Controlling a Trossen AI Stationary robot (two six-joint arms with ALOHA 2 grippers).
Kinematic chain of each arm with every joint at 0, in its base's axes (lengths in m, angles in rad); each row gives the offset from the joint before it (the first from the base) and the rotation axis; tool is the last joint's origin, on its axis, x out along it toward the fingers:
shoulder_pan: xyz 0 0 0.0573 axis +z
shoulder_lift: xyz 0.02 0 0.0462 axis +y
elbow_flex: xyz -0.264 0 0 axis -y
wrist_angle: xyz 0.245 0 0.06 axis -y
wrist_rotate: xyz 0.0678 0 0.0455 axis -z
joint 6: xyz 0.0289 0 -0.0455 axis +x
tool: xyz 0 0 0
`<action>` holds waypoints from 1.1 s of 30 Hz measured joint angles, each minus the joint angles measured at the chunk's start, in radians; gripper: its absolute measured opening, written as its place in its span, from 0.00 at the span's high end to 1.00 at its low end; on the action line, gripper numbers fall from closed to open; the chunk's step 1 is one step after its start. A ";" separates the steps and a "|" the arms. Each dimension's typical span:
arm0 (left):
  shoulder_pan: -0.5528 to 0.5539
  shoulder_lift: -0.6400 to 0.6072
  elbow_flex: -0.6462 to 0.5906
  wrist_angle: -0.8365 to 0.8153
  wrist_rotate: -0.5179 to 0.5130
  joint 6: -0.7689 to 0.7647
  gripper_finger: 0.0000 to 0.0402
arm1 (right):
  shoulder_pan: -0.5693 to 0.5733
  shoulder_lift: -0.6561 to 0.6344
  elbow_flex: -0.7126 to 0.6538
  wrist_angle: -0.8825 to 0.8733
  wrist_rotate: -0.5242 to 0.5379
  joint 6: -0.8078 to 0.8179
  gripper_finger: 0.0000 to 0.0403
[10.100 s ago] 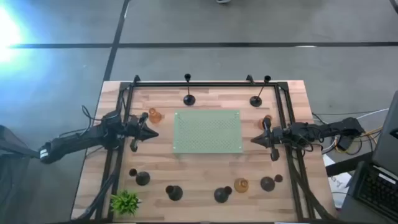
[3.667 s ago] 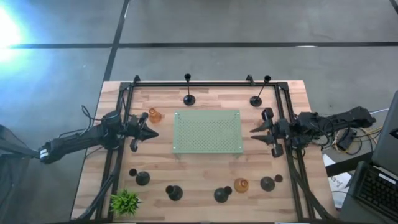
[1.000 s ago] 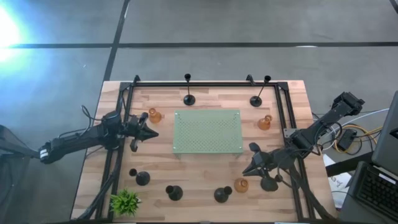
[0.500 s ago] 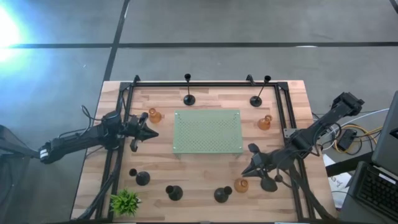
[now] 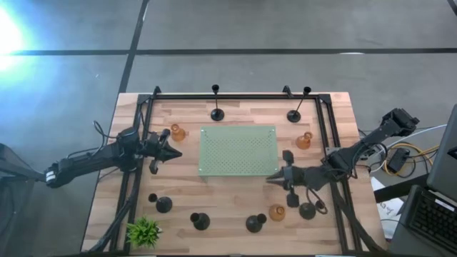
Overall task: Pick & Place candle stick holders
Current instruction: Put the black candle holder on the shelf
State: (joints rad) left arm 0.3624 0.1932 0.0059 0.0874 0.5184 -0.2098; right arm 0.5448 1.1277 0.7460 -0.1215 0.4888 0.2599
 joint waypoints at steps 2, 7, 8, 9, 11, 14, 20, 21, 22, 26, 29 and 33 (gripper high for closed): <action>0.000 0.000 0.000 0.000 0.000 0.000 0.96 | -0.017 -0.006 0.000 -0.008 0.000 -0.006 0.92; 0.000 0.000 0.000 0.000 0.000 0.000 0.96 | -0.033 -0.043 0.025 -0.108 0.002 -0.027 0.92; 0.000 0.000 0.000 0.000 0.000 0.000 0.95 | -0.033 -0.054 0.042 -0.153 0.007 -0.023 0.92; 0.000 0.000 0.000 0.000 0.000 0.000 0.95 | -0.033 -0.065 0.063 -0.207 0.014 -0.011 0.92; 0.000 0.000 0.000 0.000 0.000 0.000 0.96 | -0.033 -0.088 0.117 -0.334 0.052 0.046 0.92; 0.000 0.000 0.000 0.000 0.000 0.000 0.96 | -0.030 -0.116 0.190 -0.537 0.073 0.174 0.92; 0.000 0.000 0.000 -0.001 0.000 0.000 0.95 | -0.011 -0.147 0.261 -0.814 0.083 0.361 0.92; 0.000 0.000 0.000 -0.001 0.000 0.000 0.96 | -0.007 -0.149 0.273 -0.859 0.091 0.395 0.92; 0.000 0.000 0.000 -0.001 0.000 0.000 0.96 | -0.003 -0.150 0.284 -0.902 0.103 0.429 0.92; 0.000 0.000 0.000 -0.001 0.000 0.000 0.96 | 0.021 -0.151 0.317 -1.048 0.188 0.570 0.92; 0.000 0.000 0.000 -0.001 0.000 0.000 0.95 | 0.026 -0.152 0.314 -1.090 0.218 0.623 0.92; 0.000 0.000 0.000 -0.002 0.000 0.000 0.96 | 0.024 -0.151 0.271 -1.030 0.272 0.574 0.92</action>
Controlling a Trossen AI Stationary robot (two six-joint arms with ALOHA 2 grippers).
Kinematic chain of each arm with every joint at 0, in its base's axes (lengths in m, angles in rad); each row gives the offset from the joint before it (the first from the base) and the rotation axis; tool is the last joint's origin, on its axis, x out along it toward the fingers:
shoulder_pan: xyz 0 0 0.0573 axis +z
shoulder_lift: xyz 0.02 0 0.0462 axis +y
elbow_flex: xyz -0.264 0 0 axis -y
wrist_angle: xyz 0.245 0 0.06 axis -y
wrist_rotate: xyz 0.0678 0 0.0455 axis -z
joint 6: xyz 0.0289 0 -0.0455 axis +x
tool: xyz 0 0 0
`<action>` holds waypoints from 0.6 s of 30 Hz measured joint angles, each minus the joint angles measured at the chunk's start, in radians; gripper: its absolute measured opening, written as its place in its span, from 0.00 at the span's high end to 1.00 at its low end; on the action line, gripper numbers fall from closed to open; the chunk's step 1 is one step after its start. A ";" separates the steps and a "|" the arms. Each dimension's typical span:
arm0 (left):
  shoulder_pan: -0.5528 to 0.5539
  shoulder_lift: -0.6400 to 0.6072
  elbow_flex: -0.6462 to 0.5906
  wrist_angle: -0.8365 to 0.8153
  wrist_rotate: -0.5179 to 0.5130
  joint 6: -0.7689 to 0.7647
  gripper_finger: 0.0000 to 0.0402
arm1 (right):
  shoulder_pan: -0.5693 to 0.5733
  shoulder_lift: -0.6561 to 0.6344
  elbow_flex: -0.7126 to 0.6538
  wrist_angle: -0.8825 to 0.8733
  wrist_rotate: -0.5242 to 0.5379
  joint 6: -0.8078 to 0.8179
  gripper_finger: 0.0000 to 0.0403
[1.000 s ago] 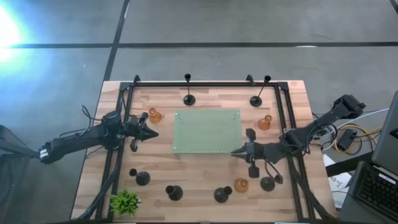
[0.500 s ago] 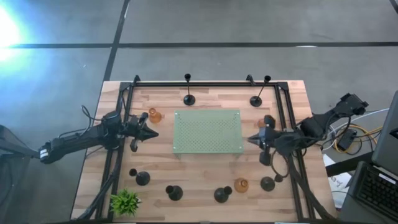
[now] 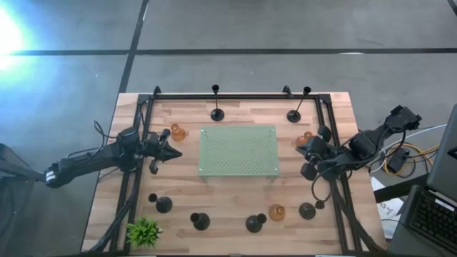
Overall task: Pick & Place candle stick holders
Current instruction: Put the black candle holder on the shelf
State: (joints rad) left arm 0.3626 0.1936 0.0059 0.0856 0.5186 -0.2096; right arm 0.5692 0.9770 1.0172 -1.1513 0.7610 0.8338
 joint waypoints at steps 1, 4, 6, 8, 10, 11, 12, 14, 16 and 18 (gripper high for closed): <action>0.000 0.000 0.000 0.000 0.000 0.000 0.96 | 0.000 0.001 -0.012 0.030 0.005 -0.032 0.92; 0.000 0.000 0.000 0.000 0.000 0.000 0.96 | 0.000 0.001 -0.038 0.125 0.002 -0.131 0.92; 0.000 0.000 0.000 0.000 0.000 0.000 0.95 | 0.000 0.001 -0.046 0.181 0.001 -0.183 0.92; 0.000 0.000 0.000 0.000 0.000 0.000 0.96 | 0.000 0.001 -0.051 0.241 0.000 -0.246 0.93; 0.000 0.000 0.000 0.000 0.000 0.000 0.96 | -0.001 0.001 -0.059 0.306 -0.002 -0.327 0.96; 0.000 0.000 0.000 0.000 0.000 0.000 0.96 | -0.002 0.001 -0.063 0.339 -0.004 -0.373 0.97; 0.000 0.000 0.000 0.000 0.000 0.000 0.96 | -0.005 0.001 -0.066 0.375 -0.008 -0.417 0.97; 0.000 0.000 0.000 0.000 0.000 0.000 0.96 | -0.017 0.001 -0.069 0.434 -0.021 -0.500 0.98; 0.000 0.000 0.000 0.000 0.000 0.000 0.95 | -0.039 0.001 -0.068 0.471 -0.055 -0.563 0.98; 0.000 0.000 0.000 0.000 0.000 0.000 0.96 | -0.061 0.001 -0.066 0.473 -0.097 -0.580 0.98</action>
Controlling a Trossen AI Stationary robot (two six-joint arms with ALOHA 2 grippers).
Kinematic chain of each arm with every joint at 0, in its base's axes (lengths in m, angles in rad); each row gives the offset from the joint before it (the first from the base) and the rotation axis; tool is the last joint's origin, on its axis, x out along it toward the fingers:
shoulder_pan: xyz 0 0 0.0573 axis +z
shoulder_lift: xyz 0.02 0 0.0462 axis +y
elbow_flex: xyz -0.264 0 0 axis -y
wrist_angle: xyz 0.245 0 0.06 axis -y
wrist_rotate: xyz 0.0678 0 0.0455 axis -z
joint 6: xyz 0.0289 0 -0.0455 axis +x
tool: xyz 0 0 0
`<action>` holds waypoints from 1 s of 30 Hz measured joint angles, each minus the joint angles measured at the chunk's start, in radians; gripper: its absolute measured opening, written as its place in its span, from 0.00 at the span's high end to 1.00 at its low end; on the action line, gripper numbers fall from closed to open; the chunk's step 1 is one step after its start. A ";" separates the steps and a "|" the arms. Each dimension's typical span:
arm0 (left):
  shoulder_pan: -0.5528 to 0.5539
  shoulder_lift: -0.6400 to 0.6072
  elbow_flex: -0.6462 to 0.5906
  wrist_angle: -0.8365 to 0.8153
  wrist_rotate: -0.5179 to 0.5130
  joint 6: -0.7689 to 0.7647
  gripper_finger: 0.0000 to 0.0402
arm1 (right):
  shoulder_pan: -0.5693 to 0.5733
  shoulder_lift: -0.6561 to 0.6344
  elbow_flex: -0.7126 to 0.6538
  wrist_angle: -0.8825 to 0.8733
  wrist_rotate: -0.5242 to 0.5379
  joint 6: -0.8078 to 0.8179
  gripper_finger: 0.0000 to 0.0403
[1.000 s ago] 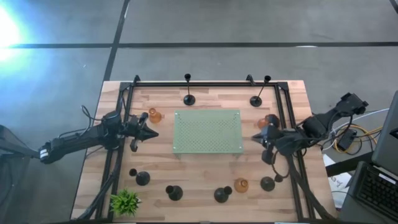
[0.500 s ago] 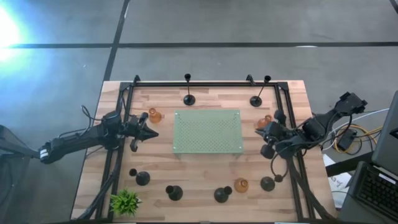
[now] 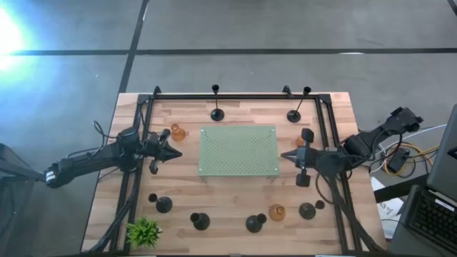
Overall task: Pick & Place candle stick holders
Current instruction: Put the black candle holder on the shelf
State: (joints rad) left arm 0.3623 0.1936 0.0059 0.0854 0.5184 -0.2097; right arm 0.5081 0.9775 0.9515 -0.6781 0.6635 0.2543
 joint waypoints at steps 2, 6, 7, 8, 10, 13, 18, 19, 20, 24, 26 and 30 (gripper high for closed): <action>0.000 0.000 0.000 0.000 0.000 0.000 0.96 | -0.013 -0.005 0.002 0.001 -0.047 0.010 0.98; 0.000 0.000 0.000 0.000 0.000 0.000 0.96 | -0.013 -0.016 -0.013 0.004 -0.094 0.008 0.98; 0.000 0.000 0.000 0.000 0.000 0.000 0.96 | -0.013 -0.015 -0.017 0.005 -0.094 0.006 0.98; 0.000 0.000 0.000 0.000 0.000 0.000 0.95 | -0.014 -0.015 -0.020 0.003 -0.091 0.004 0.98; 0.000 0.000 0.000 -0.001 0.000 0.000 0.96 | -0.017 -0.014 -0.022 0.008 -0.085 0.000 0.98; 0.000 0.000 0.000 -0.001 0.000 0.000 0.96 | -0.018 -0.013 -0.023 0.020 -0.073 0.004 0.98; 0.000 0.000 0.000 -0.001 0.000 0.000 0.95 | -0.019 -0.014 -0.023 0.060 -0.002 0.005 0.98; 0.000 0.000 0.000 -0.001 0.000 0.000 0.95 | -0.019 -0.014 -0.023 0.067 0.001 0.006 0.98; 0.000 0.000 0.000 0.000 0.000 0.000 0.96 | -0.019 -0.014 -0.023 0.069 0.002 0.007 0.98; 0.000 0.000 0.000 0.006 0.000 0.000 0.96 | -0.017 -0.015 -0.023 0.069 -0.011 0.024 0.98; 0.000 0.000 0.000 0.014 -0.009 0.010 0.96 | -0.017 -0.015 -0.023 0.069 -0.013 0.020 0.98; 0.000 0.000 0.000 0.016 -0.072 -0.026 0.95 | -0.018 -0.017 -0.022 0.023 -0.022 0.040 0.98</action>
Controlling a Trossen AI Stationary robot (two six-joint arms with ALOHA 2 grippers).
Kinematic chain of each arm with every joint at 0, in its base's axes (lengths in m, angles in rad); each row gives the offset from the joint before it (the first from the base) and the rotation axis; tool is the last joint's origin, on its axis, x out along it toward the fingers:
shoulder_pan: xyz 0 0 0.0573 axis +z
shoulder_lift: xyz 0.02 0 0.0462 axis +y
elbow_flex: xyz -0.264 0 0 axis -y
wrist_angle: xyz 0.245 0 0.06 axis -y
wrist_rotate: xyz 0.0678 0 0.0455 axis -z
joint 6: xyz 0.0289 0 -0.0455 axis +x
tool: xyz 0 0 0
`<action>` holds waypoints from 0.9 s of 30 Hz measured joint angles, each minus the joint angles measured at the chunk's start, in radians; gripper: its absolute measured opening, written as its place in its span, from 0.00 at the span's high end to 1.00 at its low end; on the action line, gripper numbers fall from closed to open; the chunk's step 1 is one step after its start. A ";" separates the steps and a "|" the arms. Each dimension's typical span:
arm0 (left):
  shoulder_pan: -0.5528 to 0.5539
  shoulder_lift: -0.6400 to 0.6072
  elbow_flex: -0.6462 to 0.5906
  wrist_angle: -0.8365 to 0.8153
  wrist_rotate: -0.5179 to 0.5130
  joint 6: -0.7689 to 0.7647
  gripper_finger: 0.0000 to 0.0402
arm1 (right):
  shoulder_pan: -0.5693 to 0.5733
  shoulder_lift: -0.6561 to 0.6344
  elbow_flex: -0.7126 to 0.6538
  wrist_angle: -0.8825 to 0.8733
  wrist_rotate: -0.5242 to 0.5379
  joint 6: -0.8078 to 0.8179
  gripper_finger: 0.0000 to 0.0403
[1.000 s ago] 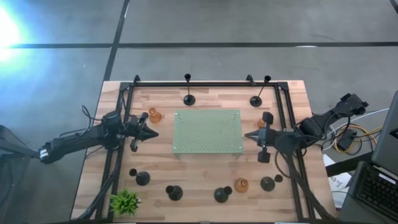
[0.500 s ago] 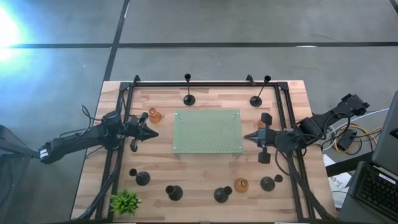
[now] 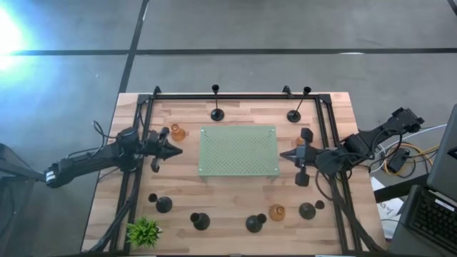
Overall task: Pick & Place candle stick holders
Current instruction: Put the black candle holder on the shelf
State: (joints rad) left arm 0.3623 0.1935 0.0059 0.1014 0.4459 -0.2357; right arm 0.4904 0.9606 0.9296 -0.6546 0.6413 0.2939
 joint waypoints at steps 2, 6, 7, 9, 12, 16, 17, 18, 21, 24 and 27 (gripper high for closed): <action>0.000 0.000 0.000 0.000 -0.020 -0.043 0.95 | 0.000 -0.008 0.016 -0.110 -0.046 0.103 0.98; 0.000 0.000 0.000 -0.001 -0.026 -0.057 0.95 | 0.009 -0.020 0.091 -0.437 -0.150 0.482 0.98; 0.000 0.000 0.000 -0.001 -0.026 -0.055 0.95 | 0.021 -0.017 0.108 -0.518 -0.172 0.560 0.98; 0.000 0.000 0.000 0.001 -0.026 -0.051 0.95 | 0.057 0.000 0.133 -0.653 -0.220 0.659 0.98; 0.000 0.000 0.000 0.002 -0.026 -0.046 0.95 | 0.122 0.024 0.148 -0.752 -0.309 0.751 0.98; 0.000 0.000 0.000 0.002 -0.026 -0.057 0.95 | 0.239 0.046 0.146 -0.758 -0.377 0.842 0.98; 0.000 0.000 0.000 0.001 -0.026 -0.066 0.95 | 0.272 0.052 0.145 -0.772 -0.382 0.875 0.98; 0.000 0.000 0.000 0.001 -0.026 -0.077 0.95 | 0.305 0.059 0.145 -0.792 -0.386 0.916 0.98; 0.000 0.000 0.000 0.002 -0.026 -0.103 0.95 | 0.406 0.073 0.144 -0.869 -0.409 1.072 0.98; 0.000 0.000 0.000 0.001 -0.026 -0.107 0.95 | 0.502 0.082 0.143 -0.919 -0.436 1.239 0.98; 0.000 0.000 0.000 0.001 -0.026 -0.107 0.95 | 0.570 0.080 0.143 -0.917 -0.459 1.362 0.98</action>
State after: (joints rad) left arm 0.3622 0.1933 0.0059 0.1025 0.4202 -0.3431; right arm 1.0604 1.0403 1.0725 -1.5714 0.1821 1.6556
